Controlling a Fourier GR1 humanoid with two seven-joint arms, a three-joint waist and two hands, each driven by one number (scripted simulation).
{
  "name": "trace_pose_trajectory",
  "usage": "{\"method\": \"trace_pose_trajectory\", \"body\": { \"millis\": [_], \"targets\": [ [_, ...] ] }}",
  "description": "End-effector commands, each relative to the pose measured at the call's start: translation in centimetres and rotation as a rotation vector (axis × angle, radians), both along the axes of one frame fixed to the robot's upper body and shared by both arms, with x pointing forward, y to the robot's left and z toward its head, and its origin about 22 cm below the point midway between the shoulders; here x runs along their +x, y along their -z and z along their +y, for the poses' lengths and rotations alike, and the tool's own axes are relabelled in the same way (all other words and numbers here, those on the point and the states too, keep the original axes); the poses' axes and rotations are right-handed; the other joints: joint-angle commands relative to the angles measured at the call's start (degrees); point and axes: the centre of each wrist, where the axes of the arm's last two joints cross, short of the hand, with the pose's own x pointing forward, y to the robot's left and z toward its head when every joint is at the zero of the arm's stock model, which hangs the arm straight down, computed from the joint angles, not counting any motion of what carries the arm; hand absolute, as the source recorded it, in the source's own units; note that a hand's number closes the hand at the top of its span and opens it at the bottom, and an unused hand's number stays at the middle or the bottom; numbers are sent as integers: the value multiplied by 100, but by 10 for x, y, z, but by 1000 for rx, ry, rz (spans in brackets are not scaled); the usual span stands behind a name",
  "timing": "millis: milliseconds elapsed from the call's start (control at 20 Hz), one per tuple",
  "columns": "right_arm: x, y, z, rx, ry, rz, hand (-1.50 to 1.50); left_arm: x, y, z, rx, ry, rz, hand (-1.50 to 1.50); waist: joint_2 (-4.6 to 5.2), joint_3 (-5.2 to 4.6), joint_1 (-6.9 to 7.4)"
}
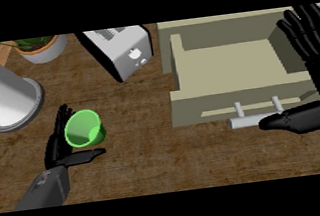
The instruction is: Pick up the cup, place it into the drawer and close the drawer
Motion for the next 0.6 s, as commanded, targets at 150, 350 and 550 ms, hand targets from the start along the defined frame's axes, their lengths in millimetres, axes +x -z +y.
{"method": "trace_pose_trajectory", "body": {
  "millis": [150,350,550],
  "targets": [
    [4,-2,2,-12,-14,-7,-150,8,-1,-17,-163,126,-89,150,30,-11,-46],
    [4,-2,-6,-27,5,-8,-150,5,0,-18,15,5,-228,150,14,-3,-3],
    [-7,7,0,-7,3,-4,-150,14,-3,-31,175,-128,-257,150,10,-1,-69]
  ]
}}
